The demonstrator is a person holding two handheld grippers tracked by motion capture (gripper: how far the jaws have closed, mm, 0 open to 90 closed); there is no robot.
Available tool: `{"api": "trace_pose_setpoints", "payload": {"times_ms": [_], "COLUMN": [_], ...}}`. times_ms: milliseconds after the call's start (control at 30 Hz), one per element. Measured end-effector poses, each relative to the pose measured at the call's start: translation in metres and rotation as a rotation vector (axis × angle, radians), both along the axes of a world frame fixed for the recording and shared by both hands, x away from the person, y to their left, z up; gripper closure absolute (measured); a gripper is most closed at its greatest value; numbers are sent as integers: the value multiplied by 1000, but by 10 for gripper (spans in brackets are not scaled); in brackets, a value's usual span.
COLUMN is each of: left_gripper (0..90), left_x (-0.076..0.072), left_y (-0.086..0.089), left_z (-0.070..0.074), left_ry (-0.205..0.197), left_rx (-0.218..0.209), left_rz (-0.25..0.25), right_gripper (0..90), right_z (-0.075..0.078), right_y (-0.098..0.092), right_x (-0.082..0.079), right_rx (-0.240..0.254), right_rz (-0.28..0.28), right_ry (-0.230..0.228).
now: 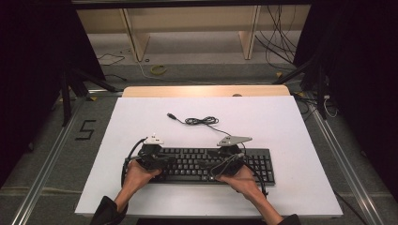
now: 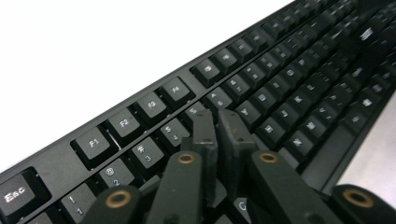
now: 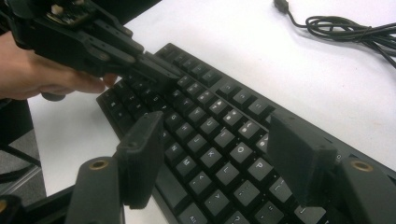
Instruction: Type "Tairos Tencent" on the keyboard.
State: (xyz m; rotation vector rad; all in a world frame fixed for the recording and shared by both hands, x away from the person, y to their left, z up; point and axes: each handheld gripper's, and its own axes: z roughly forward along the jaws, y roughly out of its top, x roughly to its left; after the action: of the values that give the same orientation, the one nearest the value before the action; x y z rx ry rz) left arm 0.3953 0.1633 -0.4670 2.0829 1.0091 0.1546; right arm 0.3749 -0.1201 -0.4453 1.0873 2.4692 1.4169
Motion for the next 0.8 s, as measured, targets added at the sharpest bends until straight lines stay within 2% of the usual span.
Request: {"api": "trace_pose_setpoints", "payload": {"times_ms": [133,300,467,633,800], "left_gripper": [750,573,464,383,346], "left_x": [-1,-3,-5,-7,-9], "left_y": [2,3,5,8,12], "left_z": [3,6,10,12,14], "left_ry": [-1,-17,-28,-28,-30], "left_rx": [-30,-59,-84,-115,-137], "left_rz": [-5,1,3,12,13], "right_gripper": [374,374,374,374,374], "right_z": [0,0,-1,-1,-2], "right_y": [0,0,-1,-1,0], "right_x": [0,0,1,1,2], "right_rx": [-1,0,-1,-4,-6], "right_rz": [1,-3,-5,-6,-8], "right_ry": [-1,1,-1,-4,0]}}
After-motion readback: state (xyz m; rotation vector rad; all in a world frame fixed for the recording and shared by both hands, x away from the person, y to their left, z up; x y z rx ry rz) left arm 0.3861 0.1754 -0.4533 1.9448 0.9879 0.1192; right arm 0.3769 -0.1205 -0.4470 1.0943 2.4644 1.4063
